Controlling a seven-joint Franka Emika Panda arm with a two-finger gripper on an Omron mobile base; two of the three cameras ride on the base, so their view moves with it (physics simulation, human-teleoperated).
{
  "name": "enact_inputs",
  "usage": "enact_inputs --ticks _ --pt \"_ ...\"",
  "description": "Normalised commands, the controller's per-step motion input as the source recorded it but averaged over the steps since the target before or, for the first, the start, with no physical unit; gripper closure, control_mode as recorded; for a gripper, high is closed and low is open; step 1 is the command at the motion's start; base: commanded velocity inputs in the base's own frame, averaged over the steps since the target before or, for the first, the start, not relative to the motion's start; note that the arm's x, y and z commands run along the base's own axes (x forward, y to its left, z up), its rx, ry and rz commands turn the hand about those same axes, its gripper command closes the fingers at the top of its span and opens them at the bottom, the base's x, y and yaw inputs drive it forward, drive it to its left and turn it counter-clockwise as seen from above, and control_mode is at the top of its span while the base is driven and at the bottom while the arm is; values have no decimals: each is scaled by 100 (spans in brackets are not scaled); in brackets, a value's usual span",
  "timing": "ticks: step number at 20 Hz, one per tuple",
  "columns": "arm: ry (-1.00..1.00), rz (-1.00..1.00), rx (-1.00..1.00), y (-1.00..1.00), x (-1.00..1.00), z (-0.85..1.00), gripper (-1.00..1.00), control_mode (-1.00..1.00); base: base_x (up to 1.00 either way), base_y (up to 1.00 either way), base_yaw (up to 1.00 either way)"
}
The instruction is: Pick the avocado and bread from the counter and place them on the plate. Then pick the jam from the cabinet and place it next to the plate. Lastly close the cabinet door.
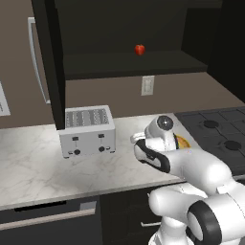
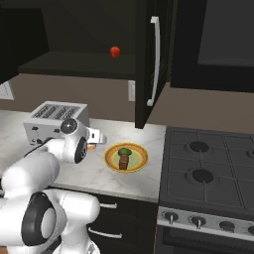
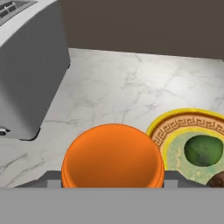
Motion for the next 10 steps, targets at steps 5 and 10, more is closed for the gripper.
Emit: enact_inputs --ticks 5,10 --pt "0 0 0 0 34 -36 100 -100 0 0 0" --pt "0 0 0 0 19 -27 100 -100 0 0 0"
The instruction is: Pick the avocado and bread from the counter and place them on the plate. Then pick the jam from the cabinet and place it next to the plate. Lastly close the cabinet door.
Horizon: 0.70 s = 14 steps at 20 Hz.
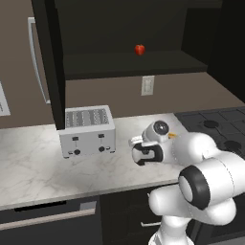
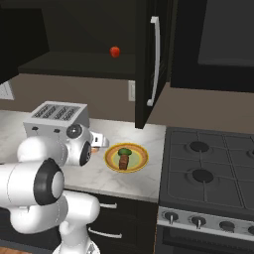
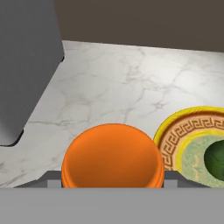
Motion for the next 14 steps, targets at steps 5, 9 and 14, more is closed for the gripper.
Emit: enact_inputs --ticks 5,9,14 --pt "0 0 0 -3 10 -16 100 -100 0 0 0" --pt "0 0 0 -13 0 -19 100 -100 0 0 0" --pt "0 0 0 -8 0 -2 100 -100 0 0 0"
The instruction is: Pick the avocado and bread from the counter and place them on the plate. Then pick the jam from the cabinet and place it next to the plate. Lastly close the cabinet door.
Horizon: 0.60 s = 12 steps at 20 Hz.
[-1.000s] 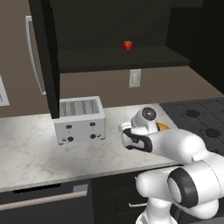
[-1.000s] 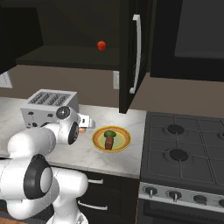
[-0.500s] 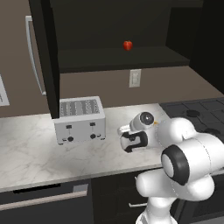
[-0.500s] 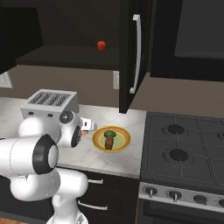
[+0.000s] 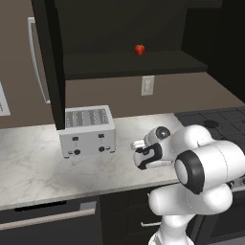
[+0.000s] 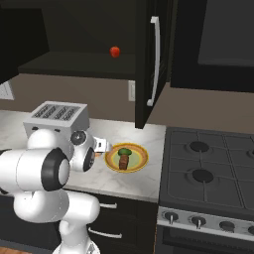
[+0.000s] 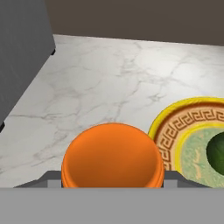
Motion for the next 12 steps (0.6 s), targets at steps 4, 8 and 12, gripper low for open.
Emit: enact_inputs --ticks 4,8,12 --pt "0 0 0 0 0 0 100 -100 0 0 0" --pt "0 0 0 0 0 0 100 -100 0 0 0" --pt "2 0 0 0 0 0 -100 -100 0 0 0"
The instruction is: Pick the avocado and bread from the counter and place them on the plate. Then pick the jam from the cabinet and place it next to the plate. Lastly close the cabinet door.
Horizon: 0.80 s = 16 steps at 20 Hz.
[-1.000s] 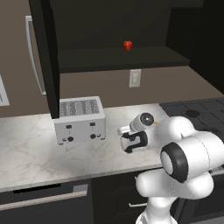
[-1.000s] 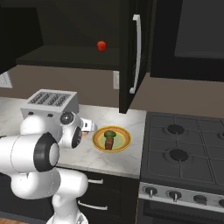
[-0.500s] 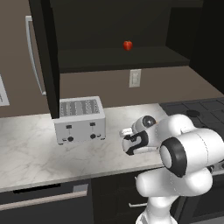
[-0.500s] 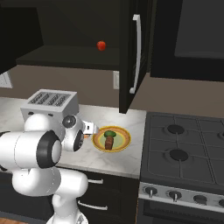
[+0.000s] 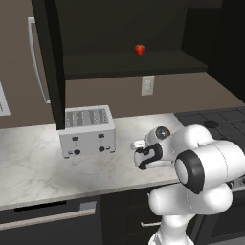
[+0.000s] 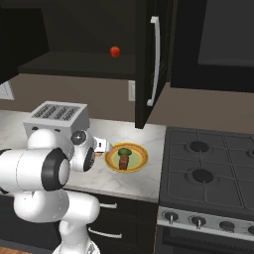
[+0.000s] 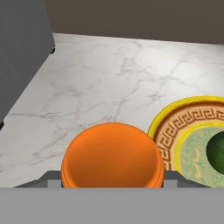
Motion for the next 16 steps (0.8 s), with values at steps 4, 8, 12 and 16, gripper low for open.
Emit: enact_inputs --ticks 4,8,12,16 --pt "0 0 0 0 0 0 -100 -100 0 0 0" --pt "1 0 0 0 0 0 -100 -100 0 0 0" --pt "3 0 1 0 0 3 -100 -100 0 0 0" --pt "0 -1 0 -4 -15 45 -100 -100 0 0 0"
